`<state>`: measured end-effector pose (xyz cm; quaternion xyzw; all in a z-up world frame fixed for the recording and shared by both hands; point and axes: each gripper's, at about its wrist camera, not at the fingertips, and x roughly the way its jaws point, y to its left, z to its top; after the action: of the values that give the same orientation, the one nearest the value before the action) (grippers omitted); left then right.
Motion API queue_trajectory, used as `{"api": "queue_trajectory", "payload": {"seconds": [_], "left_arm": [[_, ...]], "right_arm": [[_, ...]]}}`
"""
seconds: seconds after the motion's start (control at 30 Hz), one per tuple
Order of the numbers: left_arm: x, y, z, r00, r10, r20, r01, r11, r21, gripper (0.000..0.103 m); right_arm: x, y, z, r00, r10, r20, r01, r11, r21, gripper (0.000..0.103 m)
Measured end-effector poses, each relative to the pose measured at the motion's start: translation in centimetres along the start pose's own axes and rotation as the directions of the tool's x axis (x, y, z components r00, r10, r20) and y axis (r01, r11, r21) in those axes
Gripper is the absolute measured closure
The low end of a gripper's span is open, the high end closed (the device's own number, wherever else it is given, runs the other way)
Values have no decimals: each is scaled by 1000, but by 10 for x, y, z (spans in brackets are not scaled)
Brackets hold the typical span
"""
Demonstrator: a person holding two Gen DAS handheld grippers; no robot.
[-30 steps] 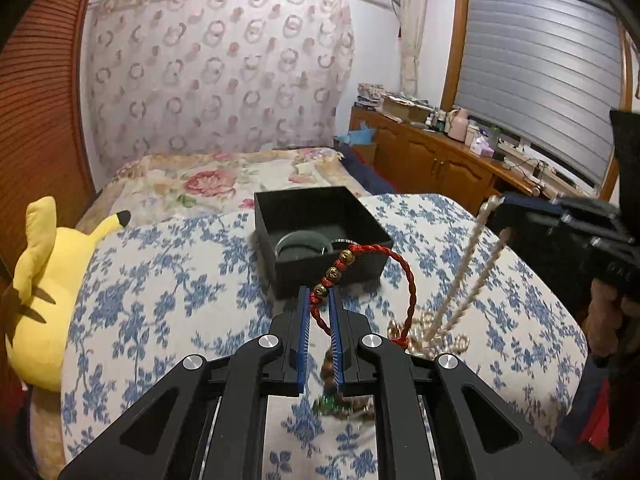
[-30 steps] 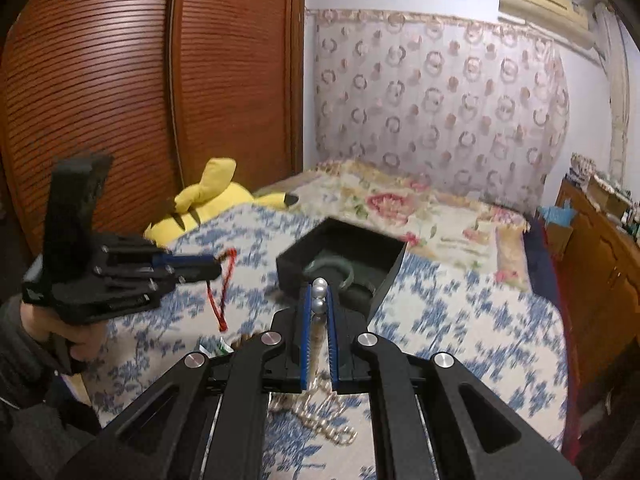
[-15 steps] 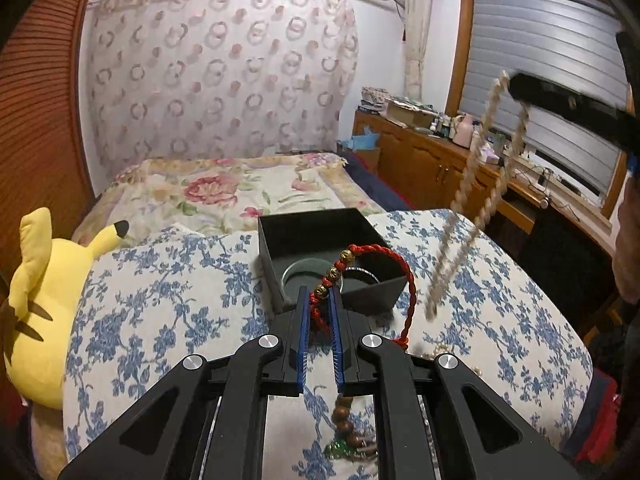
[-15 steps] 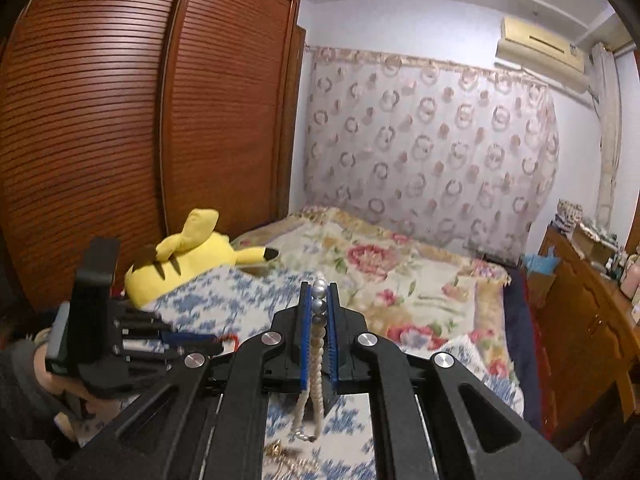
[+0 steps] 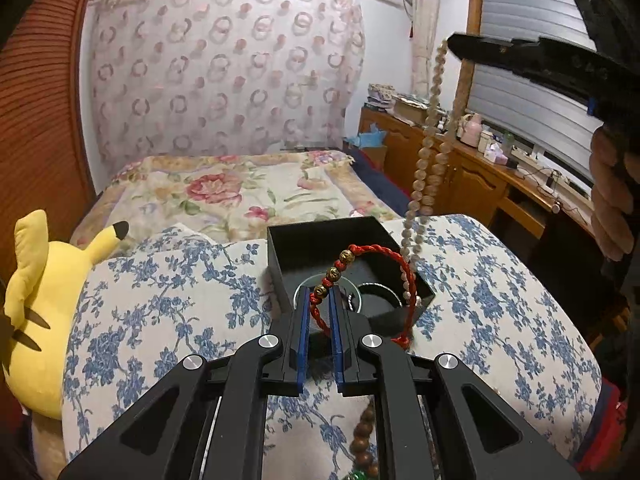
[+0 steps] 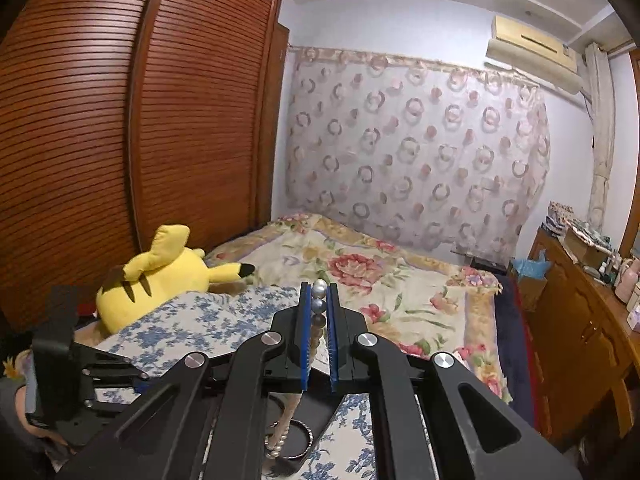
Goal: Organize jewelry
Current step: 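Lift and carry the red bracelet and pearl necklace over the black box, then open both tools to drop the bracelet and pearls into the box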
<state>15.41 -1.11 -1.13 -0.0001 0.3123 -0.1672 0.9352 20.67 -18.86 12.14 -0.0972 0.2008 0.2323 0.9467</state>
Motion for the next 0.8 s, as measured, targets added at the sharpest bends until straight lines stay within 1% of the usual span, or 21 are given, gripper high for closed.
{"api": "queue_trajectory", "payload": {"seconds": [0.1, 0.17, 0.27, 0.4, 0.5, 0.67, 0.8], "left_arm": [[6, 2, 4, 1000, 5, -6, -5, 1000, -3, 94], [11, 2, 7, 1000, 4, -10, -4, 1000, -8, 94], [18, 1, 9, 1000, 2, -16, -2, 1000, -13, 94], [30, 0, 13, 999, 13, -31, -13, 1000, -10, 94], [39, -1, 15, 999, 21, -44, -22, 1000, -9, 94], [52, 0, 20, 997, 36, -68, -37, 999, -14, 94], [56, 1, 22, 996, 51, -78, -53, 998, -22, 94]], "right_arm": [[18, -4, -10, 999, 8, -44, -7, 1000, 18, 95], [33, -3, -23, 995, 20, -94, -17, 1000, 26, 95], [52, -2, -45, 987, 36, -154, -30, 999, 42, 95], [74, 4, -74, 971, 66, -231, -53, 996, 65, 94], [78, 6, -86, 965, 76, -249, -59, 995, 74, 94], [69, -1, -95, 968, 89, -236, -67, 992, 103, 94], [55, -3, -104, 969, 92, -228, -71, 993, 98, 94]]}}
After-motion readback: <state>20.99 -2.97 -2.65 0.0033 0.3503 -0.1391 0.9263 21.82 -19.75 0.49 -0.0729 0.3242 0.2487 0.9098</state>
